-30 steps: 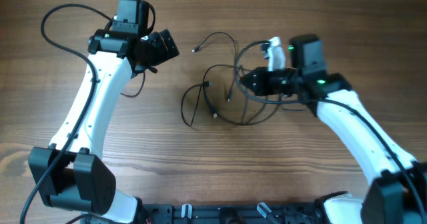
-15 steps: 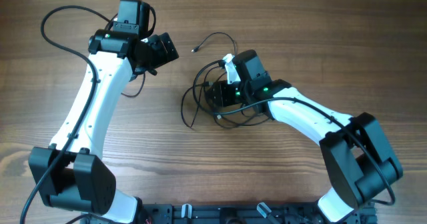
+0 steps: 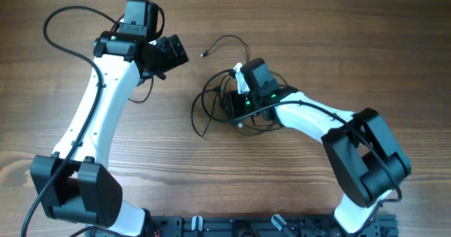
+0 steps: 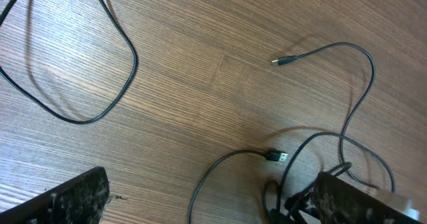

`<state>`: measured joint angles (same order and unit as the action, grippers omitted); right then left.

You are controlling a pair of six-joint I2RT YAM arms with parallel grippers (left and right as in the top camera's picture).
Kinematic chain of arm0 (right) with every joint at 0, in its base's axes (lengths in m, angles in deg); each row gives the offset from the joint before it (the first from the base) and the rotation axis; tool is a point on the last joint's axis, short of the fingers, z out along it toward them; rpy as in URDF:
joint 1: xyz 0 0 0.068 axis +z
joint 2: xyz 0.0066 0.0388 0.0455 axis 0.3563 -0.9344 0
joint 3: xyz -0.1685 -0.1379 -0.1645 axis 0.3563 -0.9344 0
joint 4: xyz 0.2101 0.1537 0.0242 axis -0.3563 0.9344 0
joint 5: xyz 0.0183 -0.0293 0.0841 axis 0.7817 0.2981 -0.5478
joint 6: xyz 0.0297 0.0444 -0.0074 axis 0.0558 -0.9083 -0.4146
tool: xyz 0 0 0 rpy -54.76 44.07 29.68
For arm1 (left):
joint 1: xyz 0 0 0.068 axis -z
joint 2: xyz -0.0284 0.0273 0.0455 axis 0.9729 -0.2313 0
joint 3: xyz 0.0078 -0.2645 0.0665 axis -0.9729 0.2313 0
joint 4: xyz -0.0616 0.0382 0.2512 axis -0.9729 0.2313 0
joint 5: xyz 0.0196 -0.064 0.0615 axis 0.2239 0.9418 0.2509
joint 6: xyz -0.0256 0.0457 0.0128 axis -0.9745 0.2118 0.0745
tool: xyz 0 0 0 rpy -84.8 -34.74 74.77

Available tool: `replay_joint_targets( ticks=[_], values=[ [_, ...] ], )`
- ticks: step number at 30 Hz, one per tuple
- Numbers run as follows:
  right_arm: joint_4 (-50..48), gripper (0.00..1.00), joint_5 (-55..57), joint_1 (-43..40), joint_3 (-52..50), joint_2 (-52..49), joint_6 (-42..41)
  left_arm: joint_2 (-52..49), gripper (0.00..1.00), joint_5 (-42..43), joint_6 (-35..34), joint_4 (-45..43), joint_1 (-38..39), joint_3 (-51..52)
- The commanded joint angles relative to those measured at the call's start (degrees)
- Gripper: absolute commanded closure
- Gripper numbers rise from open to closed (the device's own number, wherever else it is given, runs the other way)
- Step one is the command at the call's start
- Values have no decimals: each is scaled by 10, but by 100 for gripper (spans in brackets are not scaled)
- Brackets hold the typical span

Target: Untangle cables

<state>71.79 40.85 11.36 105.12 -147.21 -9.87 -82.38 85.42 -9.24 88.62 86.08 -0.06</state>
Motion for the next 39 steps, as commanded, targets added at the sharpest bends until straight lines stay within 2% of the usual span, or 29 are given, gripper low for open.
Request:
replay_joint_targets(
  ticks=[1, 2, 4, 6, 8, 10, 13, 15, 17, 19, 21, 24, 27, 31, 33, 37, 39],
  values=[
    [-3, 80, 15, 1, 2, -26, 2, -7, 0, -8, -8, 0, -2, -5],
    [-4, 95, 16, 1, 2, -26, 2, -7, 0, -8, -8, 0, -3, -5],
    [-3, 96, 14, 0, 6, -14, -11, -7, 0, -8, -8, 0, -3, -5],
    [2, 96, 10, -3, 14, 39, -13, -7, 0, -8, -8, 0, -3, -5],
    [2, 96, 23, -6, 17, 118, -12, -7, 0, -8, -8, 0, -3, -5],
    [2, 96, 83, -10, 17, 215, -8, -7, 0, -8, -8, 0, -3, -5],
    [1, 96, 189, -18, 17, 329, 81, -7, 0, -8, -8, 0, -3, -5],
    [-12, 96, 329, -25, 17, 399, 177, -7, 0, -8, -8, 0, -2, -5],
    [-44, 96, 471, -33, 17, 428, 244, -7, 0, -8, -8, 0, -3, -5],
    [-77, 96, 568, -55, 17, 430, 304, -7, 0, -8, -8, 0, -2, -5],
    [-72, 96, 601, -107, 17, 416, 342, -7, 0, -8, -8, 0, -2, -5],
    [-29, 96, 602, -192, 17, 382, 344, -7, 0, -8, -8, 0, -3, -5],
    [27, 96, 612, -284, 17, 333, 293, -7, 0, -8, -8, 0, -2, -5],
    [102, 96, 612, -377, 17, 262, 173, -7, 0, -8, -8, 0, -3, -5],
    [118, 96, 583, -397, 17, 224, 140, -7, 0, -8, -8, 0, -2, -5],
    [96, 96, 429, -400, 17, 160, 137, -7, 0, -8, -8, 0, -2, -5],
    [83, 94, 388, -400, 17, 133, 136, -7, 0, -8, -8, 0, -2, -5]
  ],
)
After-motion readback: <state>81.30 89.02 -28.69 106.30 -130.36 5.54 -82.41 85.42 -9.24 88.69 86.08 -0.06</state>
